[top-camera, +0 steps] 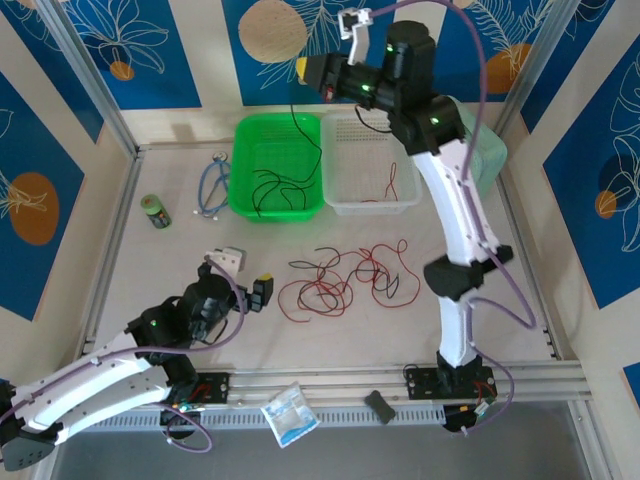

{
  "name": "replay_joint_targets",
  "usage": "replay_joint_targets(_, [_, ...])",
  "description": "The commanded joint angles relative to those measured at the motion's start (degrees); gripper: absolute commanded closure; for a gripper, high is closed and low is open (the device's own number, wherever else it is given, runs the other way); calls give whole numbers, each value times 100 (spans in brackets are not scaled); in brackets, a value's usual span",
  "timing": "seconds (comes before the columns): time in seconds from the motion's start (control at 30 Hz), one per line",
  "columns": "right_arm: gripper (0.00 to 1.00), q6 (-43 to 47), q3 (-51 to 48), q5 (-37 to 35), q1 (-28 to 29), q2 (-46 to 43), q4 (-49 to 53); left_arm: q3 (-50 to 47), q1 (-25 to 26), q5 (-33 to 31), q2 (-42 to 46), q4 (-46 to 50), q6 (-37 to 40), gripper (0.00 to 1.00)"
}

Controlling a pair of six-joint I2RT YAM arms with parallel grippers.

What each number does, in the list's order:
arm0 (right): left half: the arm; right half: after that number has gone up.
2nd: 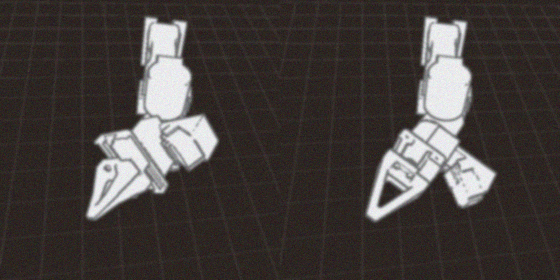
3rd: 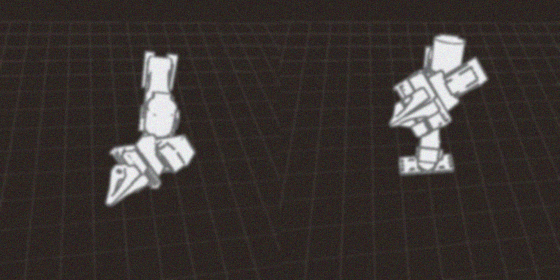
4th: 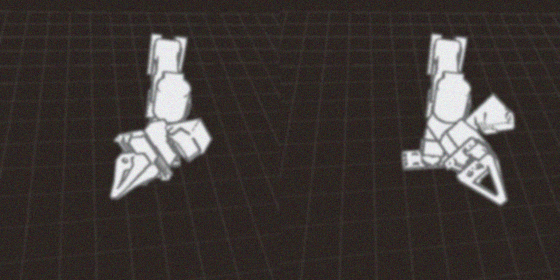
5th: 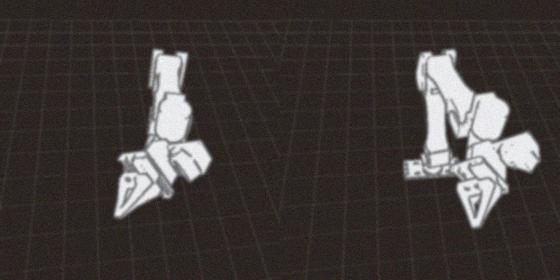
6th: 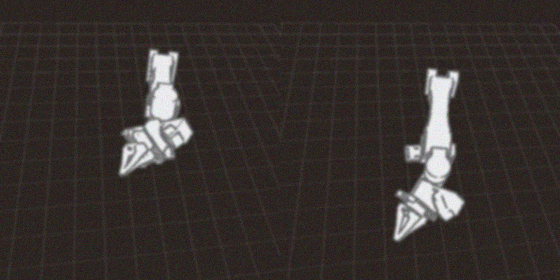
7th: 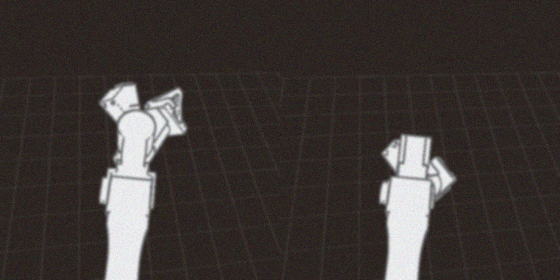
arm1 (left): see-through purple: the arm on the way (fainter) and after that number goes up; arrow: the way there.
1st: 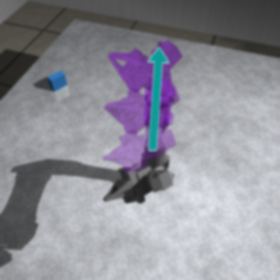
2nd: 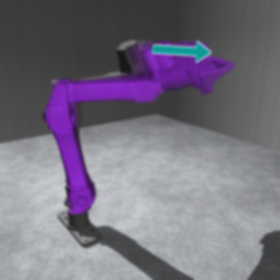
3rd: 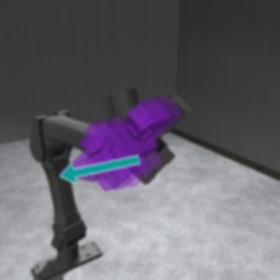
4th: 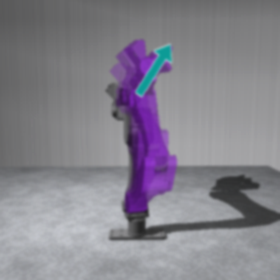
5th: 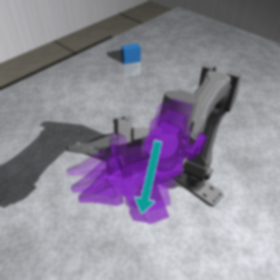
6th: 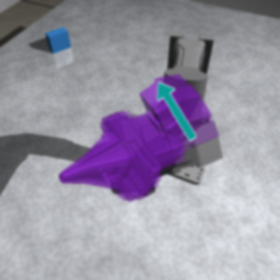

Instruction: Untangle the cables

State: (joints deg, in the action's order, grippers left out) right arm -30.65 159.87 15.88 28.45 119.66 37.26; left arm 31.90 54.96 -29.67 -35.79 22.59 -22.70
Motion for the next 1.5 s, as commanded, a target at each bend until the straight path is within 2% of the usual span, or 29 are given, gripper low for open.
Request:
replay_joint_targets(0.0, [100, -326, 482, 519, -166, 745, 28, 253, 28, 59, -57, 316, -94, 0])
replay_joint_targets(0.2, [100, -478, -251, 498, -216, 1341, -807, 426, 24, 360, -343, 356, -115, 0])
replay_joint_targets(0.53, [100, -389, -211, 428, -94, 2624, -561, 504, 24, 619, -513, 316, 17, 0])
replay_joint_targets(0.67, [100, -240, -211, 190, -11, 3036, -283, 599, 30, 612, -475, 368, 101, 1])
replay_joint_targets(0.73, [95, -162, -212, 105, 25, 3187, -124, 639, 24, 639, -442, 403, 150, 2])
replay_joint_targets(0.8, [84, -141, -211, 78, 47, 3269, -16, 677, 25, 709, -396, 437, 236, 3])
replay_joint_targets(0.93, [60, -61, -208, 74, 73, 3228, 62, 802, 24, 929, -400, 539, 394, 3])
replay_joint_targets(1.1, [46, 128, -203, 43, 108, 2919, 127, 1014, 28, 1197, -681, 745, 516, 6])
replay_joint_targets(1.3, [45, 375, -282, -27, 117, 2378, 481, 1237, 58, 1499, -1163, 987, 613, 10])
replay_joint_targets(1.47, [52, 574, -1039, -220, 125, 1473, 853, 1388, 189, 1813, -1721, 1126, 532, 15])
